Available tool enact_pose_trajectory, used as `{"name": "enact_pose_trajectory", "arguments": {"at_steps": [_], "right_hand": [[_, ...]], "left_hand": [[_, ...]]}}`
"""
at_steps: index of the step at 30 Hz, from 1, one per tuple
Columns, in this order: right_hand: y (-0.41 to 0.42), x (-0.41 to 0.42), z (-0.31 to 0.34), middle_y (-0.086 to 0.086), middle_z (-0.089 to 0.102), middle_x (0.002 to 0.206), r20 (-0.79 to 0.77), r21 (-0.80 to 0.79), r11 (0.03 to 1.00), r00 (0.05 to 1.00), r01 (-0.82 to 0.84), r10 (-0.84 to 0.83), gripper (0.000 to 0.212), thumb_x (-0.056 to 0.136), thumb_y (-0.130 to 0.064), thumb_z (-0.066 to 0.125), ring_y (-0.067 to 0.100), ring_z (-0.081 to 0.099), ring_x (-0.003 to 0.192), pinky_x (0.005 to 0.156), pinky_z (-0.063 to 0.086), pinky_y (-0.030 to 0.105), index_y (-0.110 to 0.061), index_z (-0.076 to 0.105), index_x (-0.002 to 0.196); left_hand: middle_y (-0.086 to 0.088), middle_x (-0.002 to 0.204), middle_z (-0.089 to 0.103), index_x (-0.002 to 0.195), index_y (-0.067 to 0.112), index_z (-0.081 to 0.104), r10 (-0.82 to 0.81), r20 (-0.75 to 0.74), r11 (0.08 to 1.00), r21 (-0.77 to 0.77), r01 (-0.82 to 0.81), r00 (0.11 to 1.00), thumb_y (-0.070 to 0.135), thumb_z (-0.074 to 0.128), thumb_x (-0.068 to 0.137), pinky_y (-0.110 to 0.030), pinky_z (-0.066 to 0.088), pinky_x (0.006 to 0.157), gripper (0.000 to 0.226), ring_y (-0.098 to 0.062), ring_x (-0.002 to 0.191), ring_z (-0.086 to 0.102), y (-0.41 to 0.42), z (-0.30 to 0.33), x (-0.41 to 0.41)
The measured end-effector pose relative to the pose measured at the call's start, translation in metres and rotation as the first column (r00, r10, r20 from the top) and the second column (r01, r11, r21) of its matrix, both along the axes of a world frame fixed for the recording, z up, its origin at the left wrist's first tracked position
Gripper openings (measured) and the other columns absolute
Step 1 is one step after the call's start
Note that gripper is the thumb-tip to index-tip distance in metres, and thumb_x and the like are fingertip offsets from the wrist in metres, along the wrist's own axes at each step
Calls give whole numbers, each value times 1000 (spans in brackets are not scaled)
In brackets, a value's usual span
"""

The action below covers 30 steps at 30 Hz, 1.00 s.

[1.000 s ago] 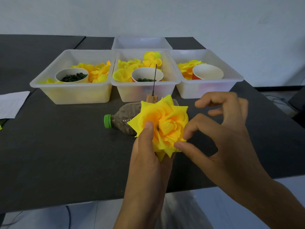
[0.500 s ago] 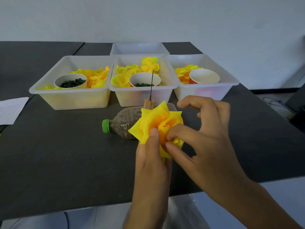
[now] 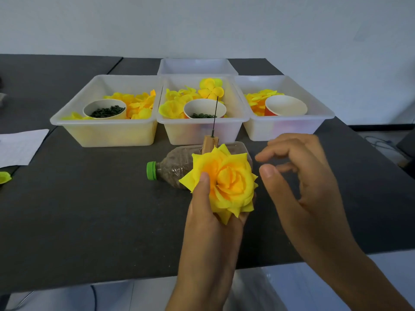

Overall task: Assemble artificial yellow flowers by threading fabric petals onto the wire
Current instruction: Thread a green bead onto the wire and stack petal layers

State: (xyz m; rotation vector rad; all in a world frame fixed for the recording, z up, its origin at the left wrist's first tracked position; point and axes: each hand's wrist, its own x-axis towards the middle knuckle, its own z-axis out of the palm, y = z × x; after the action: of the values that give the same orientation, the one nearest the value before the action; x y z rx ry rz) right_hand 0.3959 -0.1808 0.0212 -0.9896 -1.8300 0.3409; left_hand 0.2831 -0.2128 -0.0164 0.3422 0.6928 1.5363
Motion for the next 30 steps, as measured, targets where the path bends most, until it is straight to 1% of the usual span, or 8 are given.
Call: {"name": "enact_pose_trajectory", "arguments": {"at_steps": [4, 7, 9, 14, 19, 22, 26, 30], "right_hand": [[7, 8, 4, -20, 41, 136, 216, -100, 972, 949, -211, 228, 61, 78, -57, 57, 6, 38, 129, 94, 36, 11, -43, 39, 135], [15, 5, 1, -25, 21, 149, 394, -198, 944, 860, -265, 324, 92, 67, -69, 66, -3, 16, 138, 97, 26, 13, -53, 18, 144], [18, -1, -4, -27, 17, 149, 455, -218, 933, 816, -285, 356, 93, 68, -65, 69, -5, 12, 137, 96, 23, 14, -56, 15, 143], [24, -10, -12, -22, 36, 132, 468, -148, 954, 832, -260, 299, 66, 77, -58, 65, 0, 30, 125, 92, 33, 15, -43, 41, 136], [24, -14, -9, -19, 43, 113, 370, -97, 968, 894, -232, 252, 46, 69, -54, 72, 2, 40, 112, 80, 33, 8, -36, 49, 104], [24, -15, -6, -24, 32, 119, 373, -171, 954, 880, -245, 293, 60, 61, -59, 74, -4, 30, 119, 78, 32, 9, -44, 38, 107], [24, -10, -4, -26, 23, 136, 321, -199, 931, 878, -305, 356, 93, 55, -65, 77, -4, 22, 132, 93, 32, 16, -50, 25, 131], [23, -2, 0, -31, 19, 145, 308, -184, 936, 887, -300, 344, 104, 53, -70, 74, -5, 18, 138, 94, 29, 16, -56, 16, 139]], "left_hand": [[-14, 128, 66, 133, 17, 58, -135, 170, 991, 29, 132, 976, 55, 53, 84, -47, 53, 95, 62, -31, 117, 64, -1, 1, -9], [-17, 123, 68, 129, 13, 63, -204, 210, 979, 17, 204, 956, 62, 46, 86, -43, 60, 80, 68, -31, 106, 69, 2, -2, -12], [-18, 122, 68, 123, 10, 68, -236, 235, 971, 14, 239, 943, 65, 43, 84, -42, 60, 82, 72, -30, 105, 70, 2, -4, -14], [-18, 127, 65, 121, 10, 69, -314, 282, 949, 56, 311, 907, 55, 47, 89, -47, 48, 100, 59, -31, 113, 66, 2, -11, -16], [-17, 131, 62, 122, 7, 69, -337, 353, 940, 81, 330, 873, 47, 44, 96, -46, 42, 105, 54, -31, 116, 63, 5, -14, -20], [-18, 122, 67, 114, 5, 72, -321, 356, 946, 72, 317, 877, 45, 46, 94, -45, 49, 96, 52, -30, 105, 69, 5, -13, -22], [-18, 116, 70, 104, 6, 76, -296, 342, 954, 50, 297, 892, 45, 50, 88, -49, 54, 89, 50, -33, 101, 71, 3, -4, -24], [-21, 128, 63, 130, 10, 62, -284, 359, 956, 32, 292, 889, 51, 48, 92, -51, 59, 78, 58, -38, 110, 66, 3, 1, -30]]}}
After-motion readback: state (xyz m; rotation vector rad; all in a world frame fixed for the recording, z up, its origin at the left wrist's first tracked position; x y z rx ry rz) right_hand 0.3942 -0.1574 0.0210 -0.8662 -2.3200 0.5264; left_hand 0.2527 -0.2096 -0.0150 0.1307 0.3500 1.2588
